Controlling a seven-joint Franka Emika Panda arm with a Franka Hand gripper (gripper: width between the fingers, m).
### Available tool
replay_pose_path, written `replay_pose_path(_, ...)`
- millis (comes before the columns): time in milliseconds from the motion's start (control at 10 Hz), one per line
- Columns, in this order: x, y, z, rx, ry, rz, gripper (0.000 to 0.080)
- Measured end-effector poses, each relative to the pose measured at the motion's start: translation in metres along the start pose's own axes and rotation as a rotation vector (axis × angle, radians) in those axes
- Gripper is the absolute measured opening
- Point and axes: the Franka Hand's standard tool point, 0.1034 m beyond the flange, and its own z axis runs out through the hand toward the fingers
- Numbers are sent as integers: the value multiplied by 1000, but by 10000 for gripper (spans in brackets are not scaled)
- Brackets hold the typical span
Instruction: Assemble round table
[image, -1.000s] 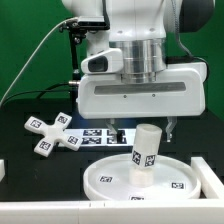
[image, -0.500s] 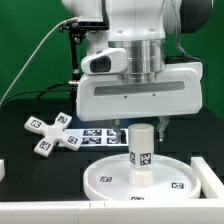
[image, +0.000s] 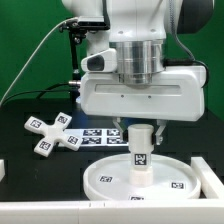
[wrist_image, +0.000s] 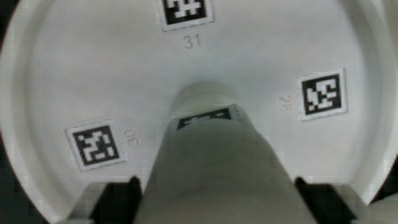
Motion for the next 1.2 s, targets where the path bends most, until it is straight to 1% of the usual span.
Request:
replay_pose_path(300, 1, -1, 2, 37, -16, 496, 406)
replay_pose_path(400, 0, -2, 2, 50, -20, 624, 406)
replay_pose_path(500, 0, -2, 2, 53, -27, 696, 406)
replay_pose_path(600, 0, -2, 3, 52, -28, 696, 529)
replay_pose_path(700, -1, -2, 3, 52, -27, 663, 529)
replay_pose_path(800, 1, -1, 2, 53, -22, 593, 612)
replay_pose_path(900, 5, 3, 0, 57, -13, 409, 639)
replay_pose_path(1000, 7, 2, -2, 48, 1, 233, 639)
replay_pose_path(1100, 2, -3, -1, 30, 10, 119, 648)
replay_pose_path(1200, 3, -2, 0, 29, 10, 51, 648)
